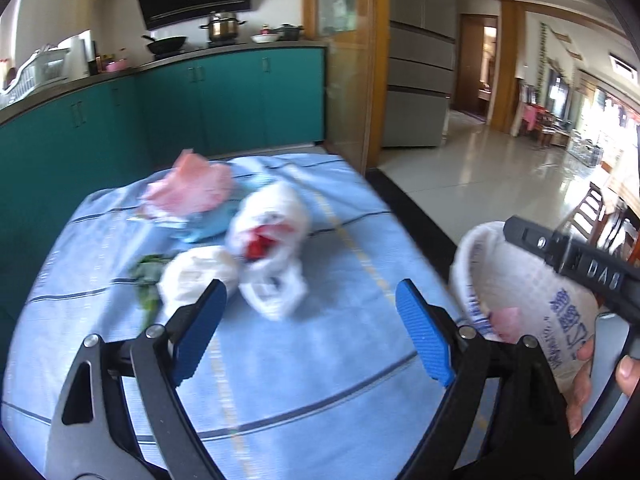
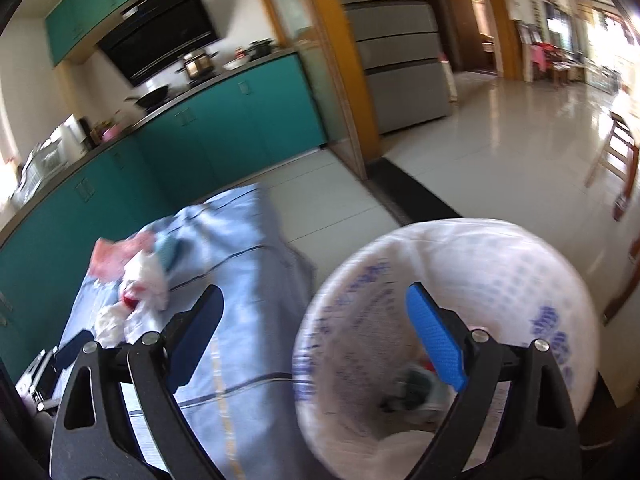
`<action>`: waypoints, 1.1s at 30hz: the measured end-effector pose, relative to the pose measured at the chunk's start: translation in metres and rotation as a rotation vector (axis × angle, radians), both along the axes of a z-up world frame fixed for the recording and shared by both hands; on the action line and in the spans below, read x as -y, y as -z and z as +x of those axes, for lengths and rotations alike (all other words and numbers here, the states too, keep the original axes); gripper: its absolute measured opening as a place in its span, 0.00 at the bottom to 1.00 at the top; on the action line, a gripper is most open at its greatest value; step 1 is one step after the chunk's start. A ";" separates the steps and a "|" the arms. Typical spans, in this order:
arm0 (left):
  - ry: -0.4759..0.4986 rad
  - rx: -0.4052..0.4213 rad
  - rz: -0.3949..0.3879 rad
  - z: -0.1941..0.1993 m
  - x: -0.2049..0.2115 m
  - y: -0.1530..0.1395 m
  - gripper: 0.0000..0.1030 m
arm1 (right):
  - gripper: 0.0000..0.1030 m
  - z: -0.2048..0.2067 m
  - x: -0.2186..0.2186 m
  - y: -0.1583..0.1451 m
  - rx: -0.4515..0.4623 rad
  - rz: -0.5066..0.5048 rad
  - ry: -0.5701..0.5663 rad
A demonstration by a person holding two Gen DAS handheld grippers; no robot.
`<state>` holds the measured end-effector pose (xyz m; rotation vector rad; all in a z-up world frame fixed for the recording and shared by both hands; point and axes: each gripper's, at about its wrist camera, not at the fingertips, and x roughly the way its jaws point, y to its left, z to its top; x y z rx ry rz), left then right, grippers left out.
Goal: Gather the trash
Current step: 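Move both open tools back over the table toward the remaining trash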
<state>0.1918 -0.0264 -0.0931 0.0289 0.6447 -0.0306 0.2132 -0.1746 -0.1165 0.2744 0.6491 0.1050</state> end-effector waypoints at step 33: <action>-0.421 -0.064 -0.053 0.045 -0.210 -0.021 0.90 | 0.69 0.110 -0.195 0.030 -0.167 0.049 -0.514</action>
